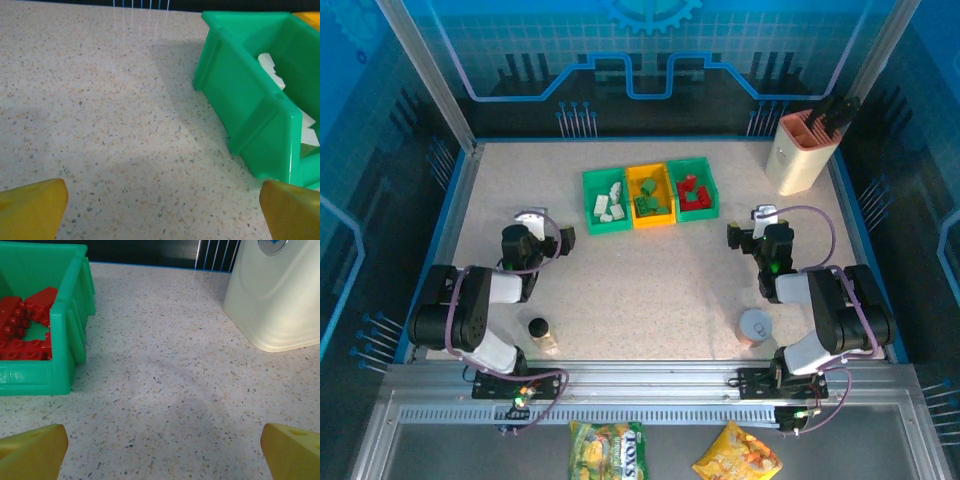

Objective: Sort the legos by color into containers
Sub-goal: Reset both arms

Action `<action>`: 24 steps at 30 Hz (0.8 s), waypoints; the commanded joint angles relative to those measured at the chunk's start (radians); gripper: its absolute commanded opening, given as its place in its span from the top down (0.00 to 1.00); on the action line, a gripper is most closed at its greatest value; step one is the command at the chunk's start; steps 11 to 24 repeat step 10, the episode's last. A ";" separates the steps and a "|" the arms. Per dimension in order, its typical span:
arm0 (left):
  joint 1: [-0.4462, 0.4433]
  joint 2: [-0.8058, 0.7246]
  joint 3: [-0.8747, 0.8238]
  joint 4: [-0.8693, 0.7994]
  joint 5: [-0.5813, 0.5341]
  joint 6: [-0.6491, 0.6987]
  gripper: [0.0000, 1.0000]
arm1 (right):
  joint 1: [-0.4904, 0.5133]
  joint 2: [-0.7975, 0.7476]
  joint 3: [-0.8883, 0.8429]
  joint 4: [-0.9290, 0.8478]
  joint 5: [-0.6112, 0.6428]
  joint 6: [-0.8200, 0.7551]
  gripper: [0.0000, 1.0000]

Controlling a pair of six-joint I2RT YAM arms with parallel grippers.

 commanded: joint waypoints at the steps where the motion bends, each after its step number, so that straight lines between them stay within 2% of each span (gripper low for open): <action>1: 0.008 0.003 0.004 0.060 -0.009 0.009 0.01 | -0.009 0.004 0.000 0.053 -0.005 -0.013 0.00; 6: 0.007 0.004 0.001 0.063 -0.010 0.009 0.01 | 0.008 0.006 0.002 0.054 -0.003 -0.038 0.00; 9: 0.007 0.005 0.001 0.063 -0.010 0.009 0.01 | -0.002 0.005 0.014 0.022 -0.102 -0.060 0.00; 24: 0.006 0.006 0.001 0.064 -0.010 0.008 0.01 | 0.005 0.005 0.004 0.049 -0.092 -0.064 0.00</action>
